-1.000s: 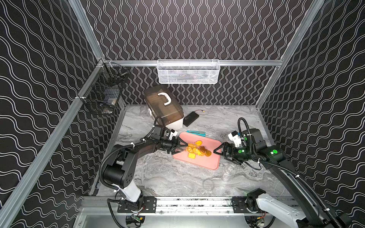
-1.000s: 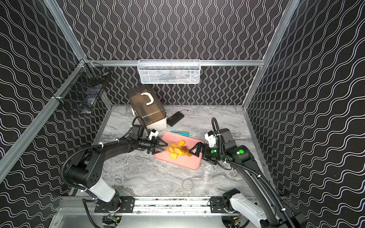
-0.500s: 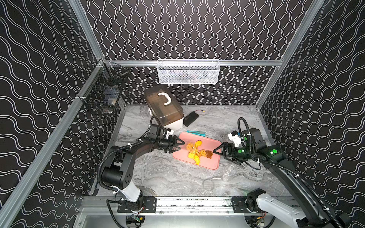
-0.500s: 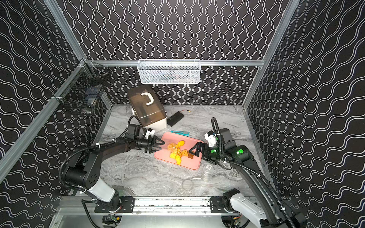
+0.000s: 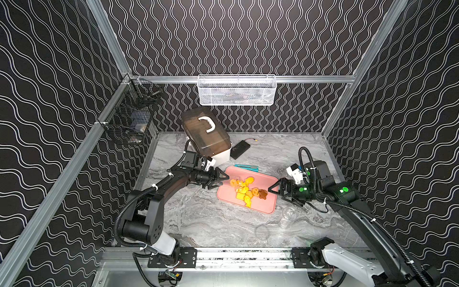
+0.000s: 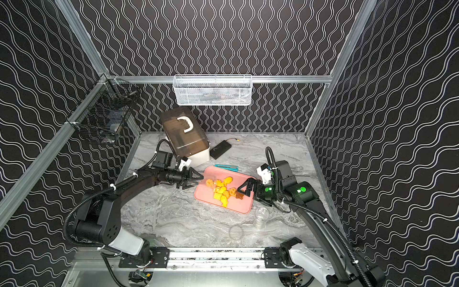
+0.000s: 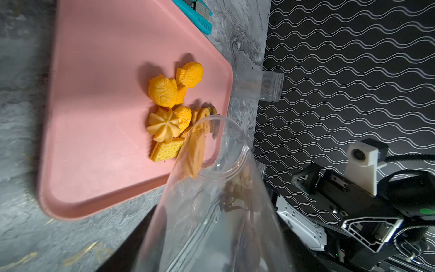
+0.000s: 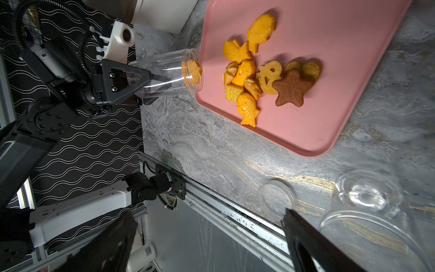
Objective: Pour the cookies out of the jar
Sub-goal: Pour the cookies in the jar onto the tray.
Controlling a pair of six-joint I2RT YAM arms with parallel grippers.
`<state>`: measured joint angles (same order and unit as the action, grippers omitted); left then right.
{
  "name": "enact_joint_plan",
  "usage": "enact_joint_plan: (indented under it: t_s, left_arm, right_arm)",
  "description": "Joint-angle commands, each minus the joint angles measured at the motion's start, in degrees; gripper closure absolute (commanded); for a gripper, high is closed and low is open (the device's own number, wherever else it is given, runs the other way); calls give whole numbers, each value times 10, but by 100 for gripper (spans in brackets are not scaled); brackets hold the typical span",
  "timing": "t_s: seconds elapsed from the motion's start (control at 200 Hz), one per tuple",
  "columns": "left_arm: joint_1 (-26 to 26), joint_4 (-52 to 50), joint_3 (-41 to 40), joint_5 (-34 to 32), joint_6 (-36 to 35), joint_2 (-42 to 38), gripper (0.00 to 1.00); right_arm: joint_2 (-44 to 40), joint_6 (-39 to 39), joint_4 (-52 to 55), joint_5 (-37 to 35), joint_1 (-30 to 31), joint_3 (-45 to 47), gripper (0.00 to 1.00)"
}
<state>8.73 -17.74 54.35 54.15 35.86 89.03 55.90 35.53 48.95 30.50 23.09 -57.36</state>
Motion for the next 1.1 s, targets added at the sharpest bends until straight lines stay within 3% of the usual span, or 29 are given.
enact_joint_plan:
  t_s: [0.0, 0.275, 0.45, 1.096]
  left_arm:
    - [0, -49, 14, -32, -44, 2, 45]
    - [8, -153, 58, -124, -110, -23, 45]
    - [28, -170, 75, -139, -116, -29, 45]
    - [27, -145, 74, -61, -46, -121, 45]
  right_arm:
    - [-2, -2, -4, -4, -1, -3, 0]
    - [4, 2, -14, -1, 0, 0, 0]
    - [6, 5, -22, 5, 0, 7, 0]
    - [-18, -13, 8, -42, 0, 2, 0]
